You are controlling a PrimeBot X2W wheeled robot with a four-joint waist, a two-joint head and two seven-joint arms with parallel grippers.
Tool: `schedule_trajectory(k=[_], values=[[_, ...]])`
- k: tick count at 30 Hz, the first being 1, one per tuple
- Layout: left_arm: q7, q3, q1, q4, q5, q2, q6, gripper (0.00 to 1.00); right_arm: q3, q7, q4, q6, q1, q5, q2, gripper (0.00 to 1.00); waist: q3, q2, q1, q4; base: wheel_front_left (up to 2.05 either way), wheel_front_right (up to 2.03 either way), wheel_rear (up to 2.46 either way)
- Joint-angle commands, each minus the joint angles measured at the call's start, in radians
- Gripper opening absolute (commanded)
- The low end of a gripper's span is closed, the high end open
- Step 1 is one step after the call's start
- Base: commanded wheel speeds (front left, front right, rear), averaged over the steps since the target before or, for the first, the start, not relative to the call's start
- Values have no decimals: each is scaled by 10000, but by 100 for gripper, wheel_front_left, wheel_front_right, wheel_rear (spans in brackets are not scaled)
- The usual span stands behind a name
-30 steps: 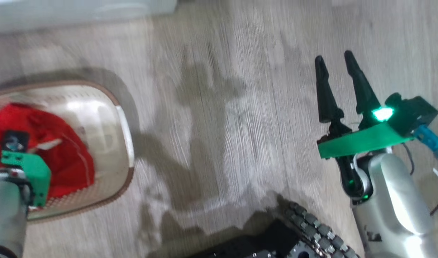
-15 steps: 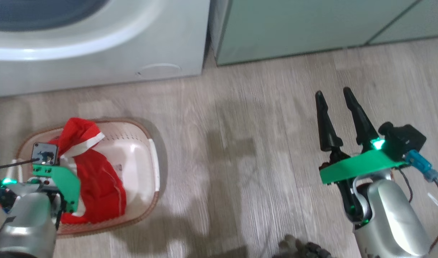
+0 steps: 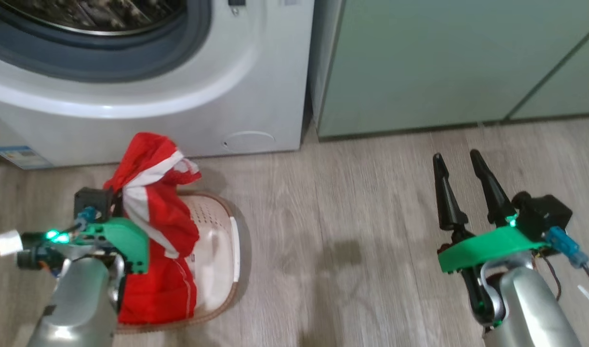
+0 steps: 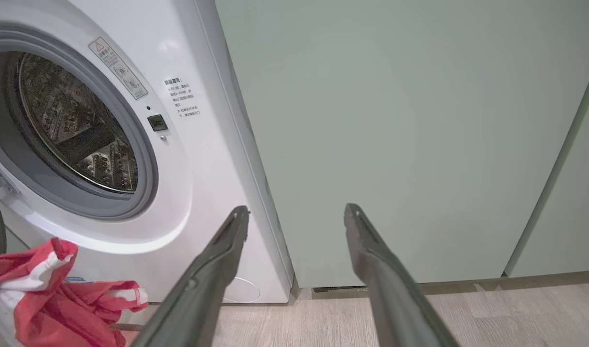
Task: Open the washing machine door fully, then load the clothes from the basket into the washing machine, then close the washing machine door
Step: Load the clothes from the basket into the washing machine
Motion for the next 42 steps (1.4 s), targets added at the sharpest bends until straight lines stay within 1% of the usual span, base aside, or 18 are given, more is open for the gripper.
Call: schedule_trajectory(k=[1, 5, 10, 18, 24, 28, 34, 42], values=[[-138, 471, 18, -843, -33, 133, 119, 0, 146, -93, -256, 0, 102, -136, -28, 100, -450, 0, 1, 208, 0, 0, 0], [-138, 697, 723, -2327, 20, -128, 61, 0, 15, -93, -248, 0, 341, -217, -28, 100, -873, 0, 1, 344, 0, 0, 0], [-138, 1015, 1713, -3937, 40, -505, -183, 0, -273, -93, -342, 0, 577, -380, -28, 100, -1338, 0, 1, 465, 0, 0, 0], [-139, 1762, 3195, -5828, -92, -1273, -617, 0, -432, -94, -437, 0, 949, -494, -28, 100, -1932, 0, 1, 567, 0, 0, 0], [-139, 2037, 3829, -6567, -156, -1583, -873, 0, -437, -94, -468, 0, 1155, -493, -28, 100, -2124, 0, 1, 615, 0, 0, 0], [-139, 2054, 4204, -6986, -182, -1676, -1055, 0, -449, -94, -488, 0, 1239, -419, -28, 100, -2217, 0, 1, 637, 0, 0, 0], [-139, 1858, 4510, -7261, -410, -1701, -1051, 0, -422, -94, -489, 0, 1295, -351, -28, 100, -2273, 0, 1, 674, 0, 0, 0], [-139, 1703, 4517, -7367, -497, -1704, -958, 0, -415, -94, -500, 0, 1298, -338, -28, 100, -2251, 0, 1, 714, 0, 0, 0]])
